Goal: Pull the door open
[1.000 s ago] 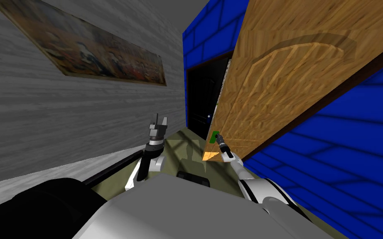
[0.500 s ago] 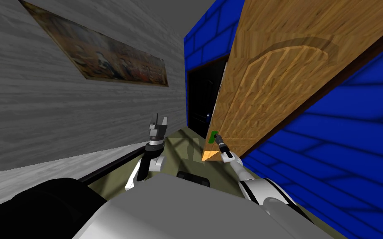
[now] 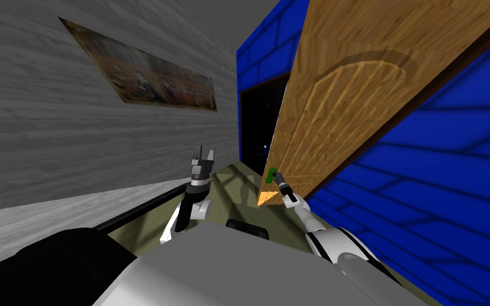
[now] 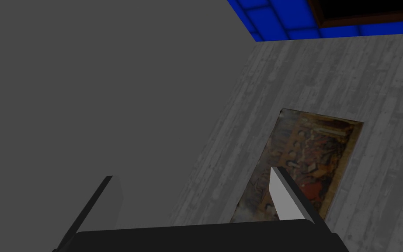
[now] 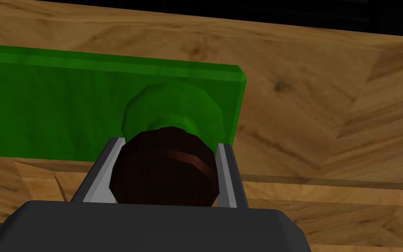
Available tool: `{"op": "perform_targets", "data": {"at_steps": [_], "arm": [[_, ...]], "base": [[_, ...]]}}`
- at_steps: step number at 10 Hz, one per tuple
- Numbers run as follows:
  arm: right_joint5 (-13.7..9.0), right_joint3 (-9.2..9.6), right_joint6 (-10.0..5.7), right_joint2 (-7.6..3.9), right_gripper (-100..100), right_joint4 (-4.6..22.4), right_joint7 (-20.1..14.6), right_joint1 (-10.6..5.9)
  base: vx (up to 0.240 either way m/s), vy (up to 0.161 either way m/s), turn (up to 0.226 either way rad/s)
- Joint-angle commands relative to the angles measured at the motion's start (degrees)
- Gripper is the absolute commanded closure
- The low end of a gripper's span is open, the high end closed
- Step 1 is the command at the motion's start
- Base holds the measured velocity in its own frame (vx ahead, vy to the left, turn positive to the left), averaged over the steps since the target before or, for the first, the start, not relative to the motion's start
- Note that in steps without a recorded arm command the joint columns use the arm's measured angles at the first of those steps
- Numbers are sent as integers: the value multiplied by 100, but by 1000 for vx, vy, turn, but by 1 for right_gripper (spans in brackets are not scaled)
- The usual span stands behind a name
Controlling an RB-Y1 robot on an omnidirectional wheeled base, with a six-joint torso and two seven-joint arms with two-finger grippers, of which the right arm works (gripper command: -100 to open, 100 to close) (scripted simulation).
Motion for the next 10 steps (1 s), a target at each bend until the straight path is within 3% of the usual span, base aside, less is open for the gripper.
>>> {"op": "perform_targets", "data": {"at_steps": [1,7,8,10], "arm": [[53,139,-55,4,100,-32,-105,20],[203,532,-188,-37,100,-132,-422,21],[184,481,-196,-50,100,-73,-391,-15],[252,667,-298,-106,100,-113,-550,6]], "base": [[-175,-134,46],[-151,-137,45],[-70,-53,13],[-123,-125,30]]}}
